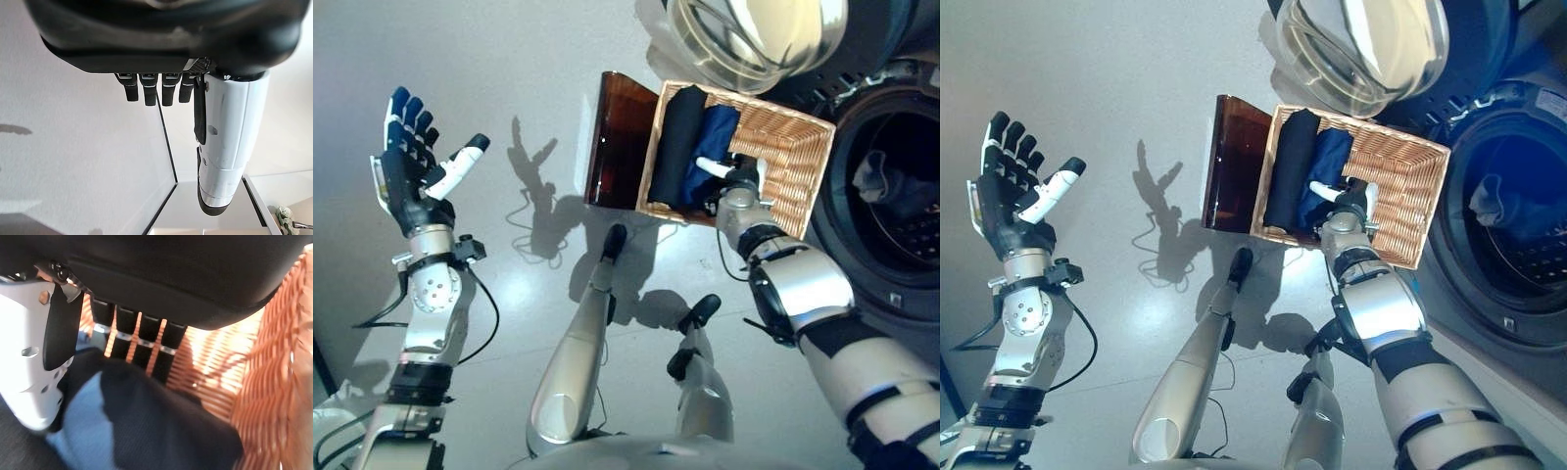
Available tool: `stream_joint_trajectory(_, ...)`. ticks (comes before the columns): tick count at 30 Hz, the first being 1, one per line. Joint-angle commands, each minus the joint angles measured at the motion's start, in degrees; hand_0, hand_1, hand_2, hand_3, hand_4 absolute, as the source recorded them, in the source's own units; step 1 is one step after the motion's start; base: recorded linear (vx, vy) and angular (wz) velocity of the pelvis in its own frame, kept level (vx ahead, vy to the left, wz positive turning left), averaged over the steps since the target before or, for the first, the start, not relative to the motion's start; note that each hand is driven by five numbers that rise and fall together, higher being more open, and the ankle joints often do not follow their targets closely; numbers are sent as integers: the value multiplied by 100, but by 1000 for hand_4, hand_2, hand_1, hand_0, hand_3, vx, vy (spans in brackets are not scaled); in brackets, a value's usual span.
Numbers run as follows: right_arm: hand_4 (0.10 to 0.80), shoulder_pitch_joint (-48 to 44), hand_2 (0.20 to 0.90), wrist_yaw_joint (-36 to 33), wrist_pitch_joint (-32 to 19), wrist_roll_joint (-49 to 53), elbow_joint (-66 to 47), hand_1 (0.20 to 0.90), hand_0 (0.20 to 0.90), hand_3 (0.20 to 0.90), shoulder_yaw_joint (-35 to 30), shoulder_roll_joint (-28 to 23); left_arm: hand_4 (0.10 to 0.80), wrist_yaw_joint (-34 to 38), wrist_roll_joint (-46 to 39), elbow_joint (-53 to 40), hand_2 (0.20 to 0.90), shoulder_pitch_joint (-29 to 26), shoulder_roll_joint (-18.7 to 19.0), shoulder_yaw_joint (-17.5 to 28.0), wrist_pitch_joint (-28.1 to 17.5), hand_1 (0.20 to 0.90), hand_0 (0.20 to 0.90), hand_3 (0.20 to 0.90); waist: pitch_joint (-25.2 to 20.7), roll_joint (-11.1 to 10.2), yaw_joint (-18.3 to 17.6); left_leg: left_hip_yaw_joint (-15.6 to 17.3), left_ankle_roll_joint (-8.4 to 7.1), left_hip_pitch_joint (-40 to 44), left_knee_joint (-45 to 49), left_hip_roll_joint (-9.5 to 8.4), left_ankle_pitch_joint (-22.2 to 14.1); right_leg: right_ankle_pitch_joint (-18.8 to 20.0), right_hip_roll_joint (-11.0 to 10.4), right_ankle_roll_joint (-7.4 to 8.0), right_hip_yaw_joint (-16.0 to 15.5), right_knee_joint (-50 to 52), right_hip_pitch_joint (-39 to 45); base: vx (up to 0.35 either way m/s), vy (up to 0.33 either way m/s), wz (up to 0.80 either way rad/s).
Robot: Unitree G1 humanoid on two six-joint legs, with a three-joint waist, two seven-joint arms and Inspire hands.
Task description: Pick up the clothes and place them into the washing machine
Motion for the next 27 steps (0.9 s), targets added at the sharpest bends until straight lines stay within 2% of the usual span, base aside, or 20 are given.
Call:
stream_joint_trajectory(1,300,-459,200,-202,-39,-288,-91,200,200,200,277,-345,800,159,355,-951,900,-83,356,449,-623,900,900,900,131,401,186,323,-398,-602,690,-238,-802,-456,50,-156,3,143,517,-14,48,6)
stream_joint_trajectory(5,300,-496,200,-267,-2,-376,-46,200,200,200,224,-525,800,169,431,-964,900,-5,372,508,-664,900,900,900,96,602,174,375,-367,-574,682,-227,-783,-480,-19,-156,105,237,396,-21,49,2)
stream_joint_trajectory(9,300,-426,200,-306,-62,-345,-129,200,200,200,133,-586,800,132,425,-969,900,26,337,471,-666,900,900,900,47,665,115,429,-353,-452,601,-196,-741,-465,-37,-148,188,251,377,-6,46,-3)
stream_joint_trajectory(14,300,-304,200,-412,-259,-65,-379,200,200,200,-30,-574,800,105,422,-938,900,72,348,436,-677,900,900,900,-21,635,-6,503,-323,-287,568,-155,-748,-427,-44,-142,296,259,413,-1,18,-14)
stream_joint_trajectory(25,300,414,200,-487,-1026,1035,-1538,200,200,200,-676,-568,800,-15,328,-934,900,333,269,351,-626,900,900,900,-135,567,-495,753,-287,210,499,41,-728,-235,-45,-152,658,242,433,-33,19,-18)
stream_joint_trajectory(26,300,638,200,-476,-1188,1214,-1751,200,200,200,-834,-530,800,-54,329,-918,900,376,246,329,-621,900,900,900,-109,603,-570,855,-227,216,489,53,-553,-136,-61,-192,649,282,352,-18,14,-24)
stream_joint_trajectory(27,300,662,200,-481,-1187,1215,-1767,200,200,200,-836,-527,800,-56,327,-912,900,381,248,321,-622,900,900,900,-156,580,-560,798,-276,286,469,54,-717,-244,-45,-163,704,276,405,-25,22,-24)
